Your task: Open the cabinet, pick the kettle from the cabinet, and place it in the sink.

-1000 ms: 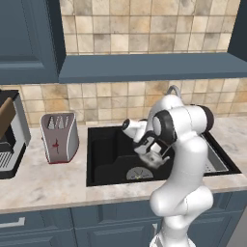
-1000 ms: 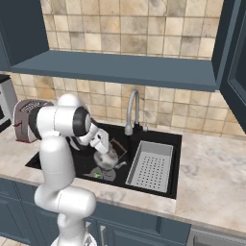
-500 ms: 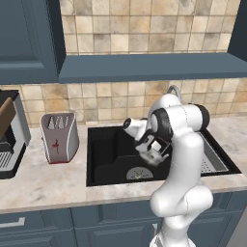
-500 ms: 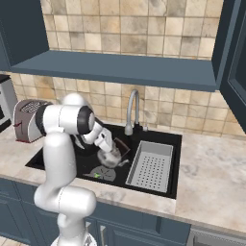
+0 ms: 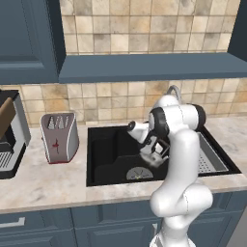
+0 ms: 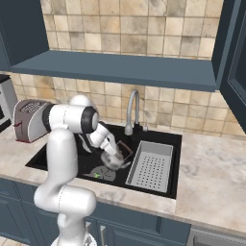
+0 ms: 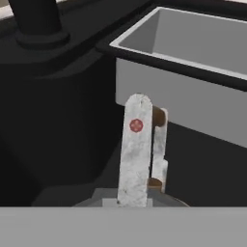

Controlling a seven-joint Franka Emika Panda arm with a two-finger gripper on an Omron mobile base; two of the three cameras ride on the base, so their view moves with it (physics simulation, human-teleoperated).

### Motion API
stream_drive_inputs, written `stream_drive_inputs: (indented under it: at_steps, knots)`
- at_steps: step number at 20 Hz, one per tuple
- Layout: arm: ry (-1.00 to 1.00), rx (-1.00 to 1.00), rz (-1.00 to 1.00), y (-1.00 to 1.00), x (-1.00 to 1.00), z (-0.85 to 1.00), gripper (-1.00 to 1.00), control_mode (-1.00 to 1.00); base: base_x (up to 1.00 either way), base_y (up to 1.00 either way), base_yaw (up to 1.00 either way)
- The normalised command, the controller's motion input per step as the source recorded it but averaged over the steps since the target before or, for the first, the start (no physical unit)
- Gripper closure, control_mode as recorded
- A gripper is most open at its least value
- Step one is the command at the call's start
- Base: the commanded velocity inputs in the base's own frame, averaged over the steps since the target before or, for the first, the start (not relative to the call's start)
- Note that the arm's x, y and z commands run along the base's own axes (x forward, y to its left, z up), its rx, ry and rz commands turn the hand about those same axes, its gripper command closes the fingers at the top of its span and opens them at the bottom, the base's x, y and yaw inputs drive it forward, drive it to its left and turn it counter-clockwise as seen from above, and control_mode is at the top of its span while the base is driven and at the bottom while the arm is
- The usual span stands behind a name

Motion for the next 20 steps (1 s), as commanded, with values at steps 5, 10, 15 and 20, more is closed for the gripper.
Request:
stream_drive_inputs:
  at_steps: [5, 10, 15, 20]
  knots:
    - [-0.07, 0.04, -0.04, 0.0, -0.04, -0.55, 1.0, -1.0, 0.0, 0.0, 0.0]
    - [-0.08, 0.04, -0.05, 0.0, -0.05, -0.53, 1.0, -1.0, 0.0, 0.0, 0.0]
    - [-0.1, 0.04, -0.05, 0.0, -0.05, -0.47, 1.0, -1.0, 0.0, 0.0, 0.0]
    - [-0.11, 0.03, -0.06, 0.01, -0.1, -0.51, 1.0, -1.0, 0.0, 0.0, 0.0]
